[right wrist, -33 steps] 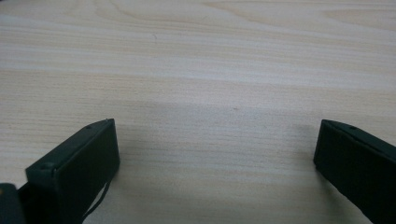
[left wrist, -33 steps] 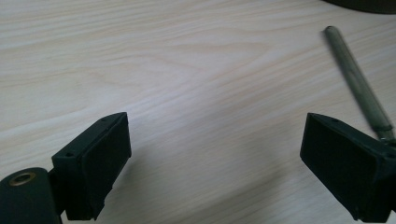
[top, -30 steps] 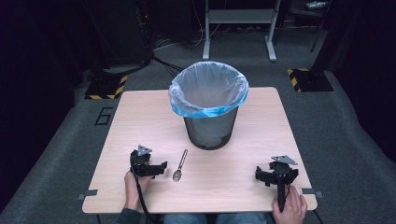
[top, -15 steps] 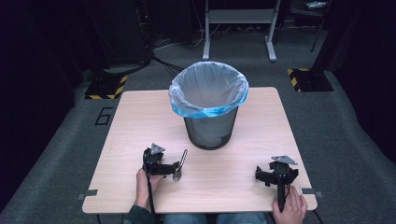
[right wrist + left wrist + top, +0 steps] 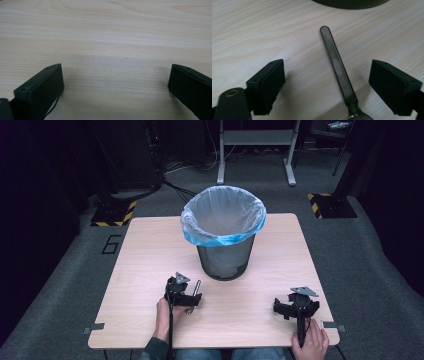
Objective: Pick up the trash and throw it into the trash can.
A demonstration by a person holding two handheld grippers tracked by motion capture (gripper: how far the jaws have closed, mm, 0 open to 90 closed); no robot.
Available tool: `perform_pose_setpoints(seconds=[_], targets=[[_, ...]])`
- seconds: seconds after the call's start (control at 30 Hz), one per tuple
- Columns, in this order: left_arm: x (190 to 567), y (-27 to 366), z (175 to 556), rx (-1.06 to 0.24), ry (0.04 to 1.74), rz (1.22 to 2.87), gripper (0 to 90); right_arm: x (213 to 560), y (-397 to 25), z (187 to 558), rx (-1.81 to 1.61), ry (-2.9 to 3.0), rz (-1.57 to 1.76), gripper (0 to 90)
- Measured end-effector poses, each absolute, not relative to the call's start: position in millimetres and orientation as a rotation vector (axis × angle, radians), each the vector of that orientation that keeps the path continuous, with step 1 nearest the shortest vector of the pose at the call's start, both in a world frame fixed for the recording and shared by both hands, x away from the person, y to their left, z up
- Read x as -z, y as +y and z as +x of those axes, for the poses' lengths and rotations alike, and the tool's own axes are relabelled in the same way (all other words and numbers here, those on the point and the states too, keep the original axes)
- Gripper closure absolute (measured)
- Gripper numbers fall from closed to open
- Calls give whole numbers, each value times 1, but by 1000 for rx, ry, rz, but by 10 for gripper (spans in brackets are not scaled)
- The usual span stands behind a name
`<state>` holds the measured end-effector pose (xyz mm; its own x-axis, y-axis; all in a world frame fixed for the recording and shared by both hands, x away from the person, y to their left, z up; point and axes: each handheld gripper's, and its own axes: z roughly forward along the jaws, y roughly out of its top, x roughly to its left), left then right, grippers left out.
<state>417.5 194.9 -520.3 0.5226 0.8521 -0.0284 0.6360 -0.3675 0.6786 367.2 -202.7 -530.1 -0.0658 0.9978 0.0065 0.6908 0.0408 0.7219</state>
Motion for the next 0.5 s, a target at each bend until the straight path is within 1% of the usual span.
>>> perform_pose_setpoints(seconds=[0.03, 0.07, 0.1, 0.13, 0.17, 0.2, 0.23, 0.3, 0.33, 0.37, 0.4, 0.43, 0.47, 0.5], targets=[[520, 192, 417, -441, 1197, 2132, 162, 530, -203, 367, -778, 1810, 1700, 0], [519, 190, 416, -451, 1192, 2145, 220, 530, -203, 367, -779, 1810, 1701, 0], [518, 189, 415, -445, 1193, 2146, 220, 530, -203, 367, -779, 1810, 1701, 0], [518, 188, 414, -447, 1188, 2142, 258, 530, -202, 367, -777, 1810, 1704, 0], [517, 187, 413, -442, 1186, 2148, 337, 530, -203, 367, -777, 1811, 1703, 0], [516, 187, 412, -444, 1188, 2146, 337, 530, -203, 367, -777, 1811, 1703, 0], [516, 186, 411, -444, 1185, 2144, 376, 530, -202, 367, -777, 1810, 1704, 0], [515, 186, 409, -442, 1190, 2133, 545, 530, -203, 367, -777, 1811, 1702, 0], [515, 186, 408, -449, 1192, 2134, 545, 530, -203, 367, -777, 1811, 1702, 0], [515, 187, 407, -457, 1191, 2120, 641, 530, -203, 367, -777, 1811, 1702, 0], [516, 187, 406, -458, 1190, 2114, 641, 530, -203, 367, -777, 1811, 1702, 0], [516, 188, 404, -458, 1191, 2106, 671, 530, -203, 367, -777, 1811, 1703, 0], [517, 189, 404, -457, 1187, 2101, 728, 530, -202, 367, -777, 1809, 1705, 0], [517, 190, 403, -460, 1183, 2098, 751, 530, -203, 367, -777, 1811, 1702, 0]])
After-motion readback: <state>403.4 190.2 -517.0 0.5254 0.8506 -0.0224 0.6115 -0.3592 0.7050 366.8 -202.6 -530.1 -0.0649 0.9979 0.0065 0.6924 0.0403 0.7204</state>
